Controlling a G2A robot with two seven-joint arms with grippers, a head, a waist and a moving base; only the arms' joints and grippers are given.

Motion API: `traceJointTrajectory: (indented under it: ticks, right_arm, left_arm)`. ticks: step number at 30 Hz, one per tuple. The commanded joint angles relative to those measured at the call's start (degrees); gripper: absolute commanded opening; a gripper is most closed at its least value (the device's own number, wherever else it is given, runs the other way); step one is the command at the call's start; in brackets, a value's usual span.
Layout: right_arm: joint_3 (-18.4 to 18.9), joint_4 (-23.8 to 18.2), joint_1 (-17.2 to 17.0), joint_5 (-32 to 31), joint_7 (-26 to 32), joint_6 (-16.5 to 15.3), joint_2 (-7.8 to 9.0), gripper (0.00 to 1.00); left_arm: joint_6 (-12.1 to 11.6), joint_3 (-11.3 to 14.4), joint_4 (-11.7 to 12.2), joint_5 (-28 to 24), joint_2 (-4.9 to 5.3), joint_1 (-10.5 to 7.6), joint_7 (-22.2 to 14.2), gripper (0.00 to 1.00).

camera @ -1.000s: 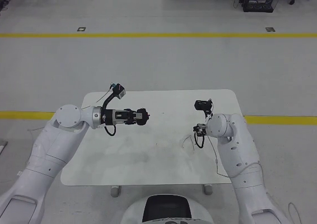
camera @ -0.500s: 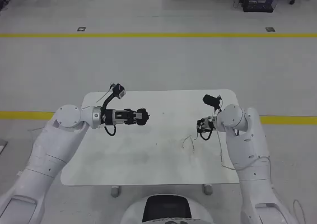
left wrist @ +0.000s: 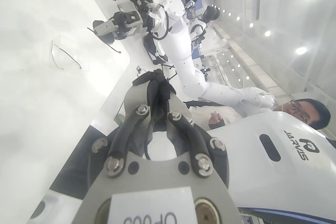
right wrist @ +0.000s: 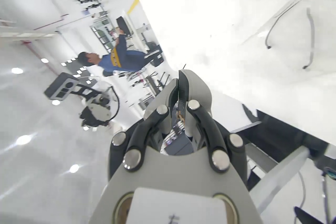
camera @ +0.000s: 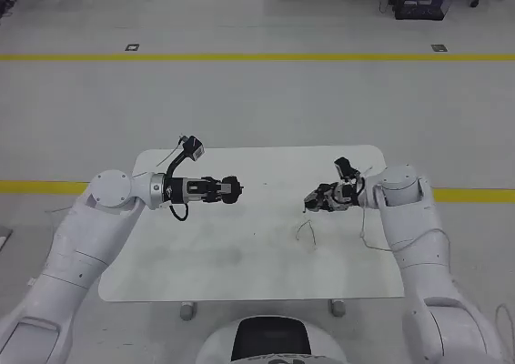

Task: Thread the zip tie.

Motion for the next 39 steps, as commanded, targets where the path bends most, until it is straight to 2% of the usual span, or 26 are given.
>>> traceJointTrajectory:
  ticks: [1, 9, 12, 14, 19, 23, 31, 32, 39]
  right_arm:
    - [-0.1, 2.5, 0.7, 2.9, 0.0, 0.0, 0.26, 0.0]
    - [-0.1, 2.5, 0.7, 2.9, 0.0, 0.0, 0.26, 0.0]
    - [-0.1, 2.8, 0.2, 5.9, -0.8, 0.0, 0.18, 0.0]
    - [1.3, 4.7, 0.7, 10.4, -0.8, 0.0, 0.2, 0.0]
    - [3.6, 14.2, 4.9, 18.6, -0.1, 0.0, 0.46, 0.0]
    - [2.9, 27.3, 11.2, 26.0, 0.0, 0.0, 0.38, 0.0]
    - [0.2, 49.4, 23.0, 35.5, 0.0, 0.0, -0.67, 0.0]
    - [0.3, 51.2, 24.2, 36.0, 0.0, 0.0, -0.86, 0.0]
    - [2.5, 51.2, 22.7, 40.5, 0.0, 0.0, -2.01, 0.0]
  left_arm:
    - [0.0, 0.0, 0.0, 0.0, 0.0, 0.0, 0.0, 0.0]
    - [0.0, 0.0, 0.0, 0.0, 0.0, 0.0, 0.0, 0.0]
    - [0.0, 0.0, 0.0, 0.0, 0.0, 0.0, 0.0, 0.0]
    - [0.0, 0.0, 0.0, 0.0, 0.0, 0.0, 0.0, 0.0]
    - [0.0, 0.0, 0.0, 0.0, 0.0, 0.0, 0.0, 0.0]
    - [0.0, 0.0, 0.0, 0.0, 0.0, 0.0, 0.0, 0.0]
    - [0.0, 0.0, 0.0, 0.0, 0.0, 0.0, 0.0, 0.0]
    - [0.0, 0.0, 0.0, 0.0, 0.0, 0.0, 0.0, 0.0]
    - [0.0, 0.0, 0.0, 0.0, 0.0, 0.0, 0.0, 0.0]
